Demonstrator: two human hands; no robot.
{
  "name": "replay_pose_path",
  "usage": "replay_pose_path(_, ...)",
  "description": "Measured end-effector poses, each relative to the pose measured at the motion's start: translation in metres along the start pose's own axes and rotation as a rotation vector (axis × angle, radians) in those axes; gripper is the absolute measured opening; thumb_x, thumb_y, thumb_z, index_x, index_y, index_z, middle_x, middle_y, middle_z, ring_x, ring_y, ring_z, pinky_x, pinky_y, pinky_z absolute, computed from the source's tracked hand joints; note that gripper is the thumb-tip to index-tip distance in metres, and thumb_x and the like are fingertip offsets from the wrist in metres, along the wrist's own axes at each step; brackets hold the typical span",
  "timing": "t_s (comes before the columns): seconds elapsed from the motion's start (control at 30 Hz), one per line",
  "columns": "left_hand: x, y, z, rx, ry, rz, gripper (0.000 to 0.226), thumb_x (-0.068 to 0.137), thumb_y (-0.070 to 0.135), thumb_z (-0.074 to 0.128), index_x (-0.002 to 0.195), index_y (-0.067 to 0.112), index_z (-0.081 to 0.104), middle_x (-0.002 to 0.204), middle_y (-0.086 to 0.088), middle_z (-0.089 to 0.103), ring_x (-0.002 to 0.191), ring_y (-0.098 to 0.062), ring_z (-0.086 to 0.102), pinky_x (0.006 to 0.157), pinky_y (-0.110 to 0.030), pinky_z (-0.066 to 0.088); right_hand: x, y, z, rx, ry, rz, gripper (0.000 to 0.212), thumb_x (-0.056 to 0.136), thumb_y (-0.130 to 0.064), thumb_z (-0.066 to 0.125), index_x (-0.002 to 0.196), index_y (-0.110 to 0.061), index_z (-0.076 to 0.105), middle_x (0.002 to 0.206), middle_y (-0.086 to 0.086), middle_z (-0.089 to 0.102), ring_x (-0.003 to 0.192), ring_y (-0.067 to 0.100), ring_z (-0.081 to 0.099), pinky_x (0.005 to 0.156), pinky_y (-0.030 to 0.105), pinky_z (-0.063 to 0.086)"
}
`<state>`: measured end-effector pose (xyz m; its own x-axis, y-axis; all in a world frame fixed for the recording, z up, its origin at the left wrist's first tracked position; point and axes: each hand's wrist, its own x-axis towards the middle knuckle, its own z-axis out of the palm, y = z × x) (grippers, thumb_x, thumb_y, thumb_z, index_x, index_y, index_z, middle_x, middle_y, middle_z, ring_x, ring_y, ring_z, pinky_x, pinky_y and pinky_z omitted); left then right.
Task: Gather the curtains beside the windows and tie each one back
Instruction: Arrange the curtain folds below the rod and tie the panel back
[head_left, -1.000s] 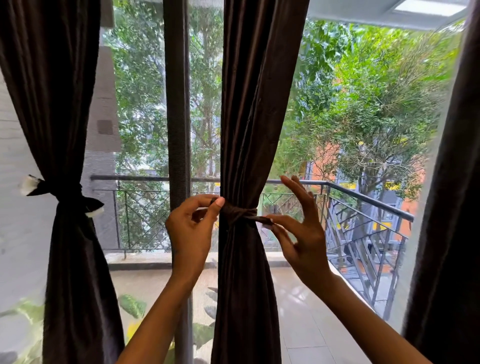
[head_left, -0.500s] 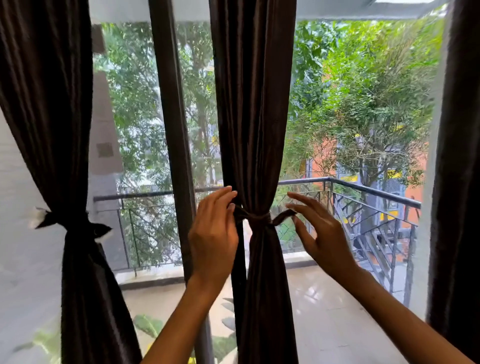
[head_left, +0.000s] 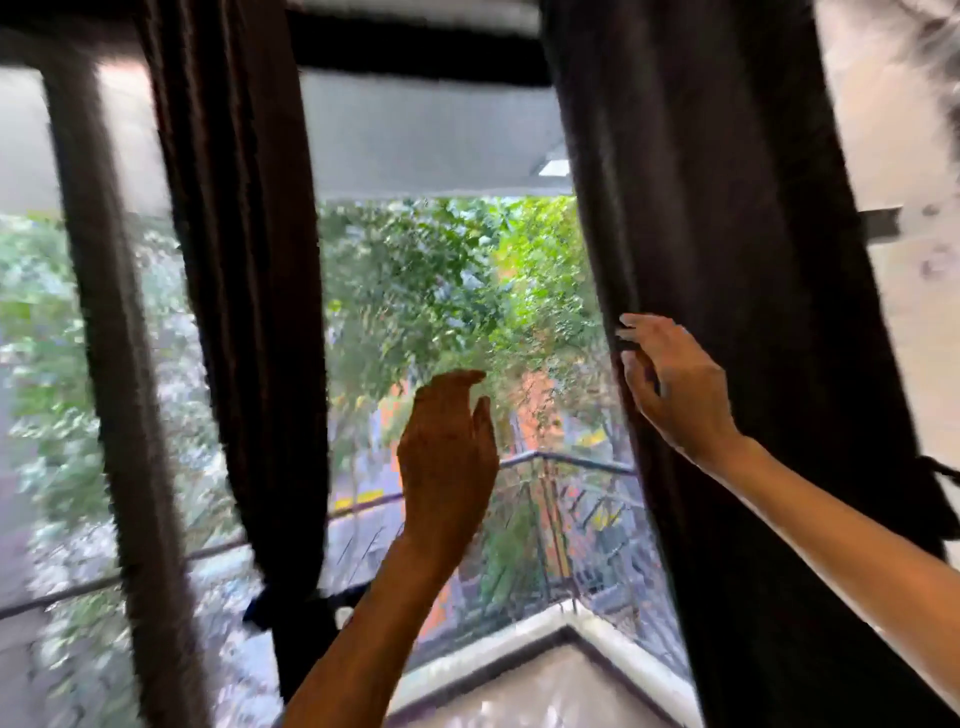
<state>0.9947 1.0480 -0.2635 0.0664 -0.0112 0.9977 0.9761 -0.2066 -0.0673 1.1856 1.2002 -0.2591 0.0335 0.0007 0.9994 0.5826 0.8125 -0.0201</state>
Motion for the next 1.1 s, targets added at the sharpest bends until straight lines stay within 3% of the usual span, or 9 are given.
replay_pose_path(0.17,0.049,0.059,0.080,0.054,0.047,0.052,0.018,0.086,0.019,0.050,0.097,0.012,0.062,0.085,-0.008,0.065,0.083,-0.019,0.049,0.070,-0.030,0.036,0.068,0.098,-0.045,-0.082,0.083,-0.008,0.028,0.091,-0.022,0.044,0.106,-0.009,0.064,0.116,0.004,0.063,0.099,0.024,0.061,0.080,0.036,0.052)
replay_pose_path(0.27,0.078,0.081,0.123,0.108,0.005,0.007,0.014,0.084,0.022,0.052,0.091,0.015,0.061,0.080,-0.005,0.065,0.076,-0.025,0.061,0.062,-0.029,0.040,0.097,0.144,-0.054,-0.066,0.091,0.011,0.021,0.090,-0.018,0.049,0.104,-0.010,0.063,0.110,0.004,0.063,0.098,0.025,0.062,0.071,0.041,0.056)
replay_pose_path(0.33,0.096,0.095,0.147,0.106,-0.032,-0.047,0.010,0.084,0.021,0.056,0.089,0.015,0.062,0.082,-0.005,0.066,0.078,-0.028,0.064,0.061,-0.032,0.046,0.115,0.167,-0.053,-0.025,0.107,0.069,0.016,0.091,-0.015,0.052,0.102,-0.011,0.063,0.106,0.004,0.063,0.096,0.027,0.063,0.069,0.042,0.056)
replay_pose_path(0.43,0.121,0.105,0.174,0.091,-0.113,-0.187,0.014,0.093,0.024,0.055,0.095,0.012,0.062,0.096,-0.006,0.065,0.093,-0.028,0.060,0.071,-0.035,0.045,0.136,0.183,-0.043,-0.007,0.052,0.174,0.011,0.092,-0.015,0.056,0.098,-0.009,0.063,0.100,0.008,0.064,0.093,0.032,0.063,0.071,0.041,0.052)
replay_pose_path(0.57,0.146,0.103,0.206,0.104,-0.112,-0.241,0.028,0.093,0.035,0.054,0.099,0.008,0.063,0.102,-0.008,0.065,0.097,-0.028,0.060,0.076,-0.037,0.045,0.155,0.186,-0.021,0.047,-0.081,0.356,0.027,0.095,-0.033,0.051,0.101,-0.010,0.062,0.106,0.012,0.064,0.099,0.033,0.061,0.077,0.040,0.046)
replay_pose_path(0.77,0.183,0.098,0.251,0.162,-0.130,-0.306,0.044,0.084,0.045,0.065,0.106,0.007,0.064,0.105,-0.011,0.066,0.099,-0.029,0.061,0.077,-0.033,0.045,0.180,0.189,0.017,-0.002,-0.274,0.374,0.062,0.090,-0.053,0.052,0.135,-0.013,0.039,0.129,0.011,0.054,0.116,0.032,0.056,0.088,0.040,0.045)
replay_pose_path(0.93,0.205,0.083,0.287,0.066,-0.109,-0.329,0.029,0.075,0.022,0.075,0.101,0.012,0.071,0.096,-0.009,0.072,0.091,-0.026,0.067,0.071,-0.031,0.049,0.198,0.197,0.042,-0.044,-0.331,0.352,0.078,0.085,-0.040,0.066,0.144,-0.011,0.024,0.130,0.013,0.055,0.116,0.035,0.056,0.088,0.040,0.047)
replay_pose_path(1.0,0.210,0.075,0.292,0.021,-0.047,-0.312,0.022,0.077,0.006,0.067,0.097,0.008,0.073,0.091,-0.011,0.073,0.085,-0.025,0.068,0.066,-0.029,0.048,0.199,0.203,0.043,-0.105,-0.328,0.319,0.059,0.090,-0.025,0.062,0.139,-0.011,0.033,0.123,0.016,0.059,0.114,0.036,0.057,0.087,0.040,0.047)
replay_pose_path(1.1,0.215,0.068,0.295,-0.056,0.035,-0.257,0.022,0.079,0.003,0.066,0.100,0.006,0.072,0.089,-0.011,0.073,0.083,-0.023,0.069,0.068,-0.027,0.049,0.197,0.209,0.042,-0.103,-0.282,0.281,0.037,0.089,-0.010,0.053,0.125,-0.013,0.052,0.117,0.018,0.060,0.112,0.038,0.056,0.086,0.041,0.045)
